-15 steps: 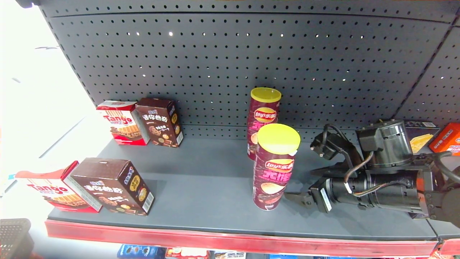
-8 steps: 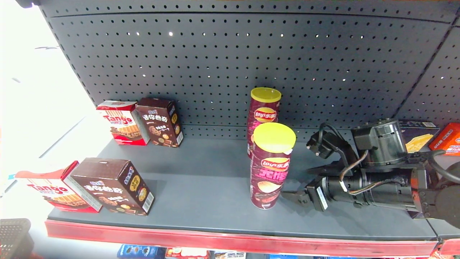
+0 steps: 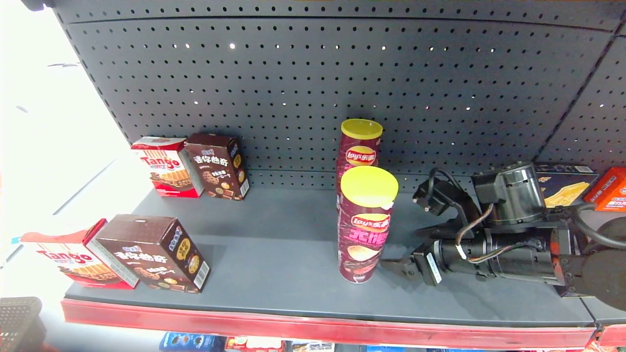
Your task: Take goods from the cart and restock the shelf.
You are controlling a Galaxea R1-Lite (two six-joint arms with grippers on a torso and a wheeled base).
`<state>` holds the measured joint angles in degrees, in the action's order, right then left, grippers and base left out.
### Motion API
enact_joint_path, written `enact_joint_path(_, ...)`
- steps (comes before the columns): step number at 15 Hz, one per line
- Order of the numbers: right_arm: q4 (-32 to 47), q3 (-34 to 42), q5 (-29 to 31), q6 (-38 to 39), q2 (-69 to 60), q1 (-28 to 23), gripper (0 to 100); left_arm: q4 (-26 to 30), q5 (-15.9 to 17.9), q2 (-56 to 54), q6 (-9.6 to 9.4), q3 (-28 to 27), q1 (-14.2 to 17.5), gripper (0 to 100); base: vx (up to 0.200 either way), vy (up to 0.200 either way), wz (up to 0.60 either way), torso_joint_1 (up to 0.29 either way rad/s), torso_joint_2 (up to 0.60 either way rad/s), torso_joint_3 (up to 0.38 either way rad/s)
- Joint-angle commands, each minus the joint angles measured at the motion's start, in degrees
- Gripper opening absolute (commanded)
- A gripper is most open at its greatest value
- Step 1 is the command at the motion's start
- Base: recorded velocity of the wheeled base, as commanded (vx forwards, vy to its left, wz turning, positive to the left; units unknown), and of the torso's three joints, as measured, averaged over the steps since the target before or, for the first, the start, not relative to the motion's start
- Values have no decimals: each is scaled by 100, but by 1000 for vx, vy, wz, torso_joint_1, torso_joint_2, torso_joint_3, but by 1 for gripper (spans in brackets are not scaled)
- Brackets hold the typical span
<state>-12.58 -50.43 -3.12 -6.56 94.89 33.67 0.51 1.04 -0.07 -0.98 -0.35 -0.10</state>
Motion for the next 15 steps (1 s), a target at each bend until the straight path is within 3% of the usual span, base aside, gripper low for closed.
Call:
enact_joint_path(1,1,16,-4,-3,-23,-10,100,-7,2,7,1,0,1,100,0,0,0,0,0,0)
enact_joint_path(4,-95,69,4,5,-102,-98,100,2,2,7,1,0,1,100,0,0,0,0,0,0)
enact_joint_path(8,-95,113,312,32,-1113,-809,100,-7,11,7,-17,9,1,100,0,0,0,0,0,0)
enact_joint_path(12,-43,860,453,58,-3012,-1917,100,-16,19,7,-17,9,1,100,0,0,0,0,0,0)
enact_joint_path(14,151,1853,576,49,-4787,-3024,100,-34,-7,7,1,27,-8,100,0,0,0,0,0,0)
enact_joint_path(15,151,2231,734,58,-5473,-3262,100,-42,-7,7,1,27,1,100,0,0,0,0,0,0)
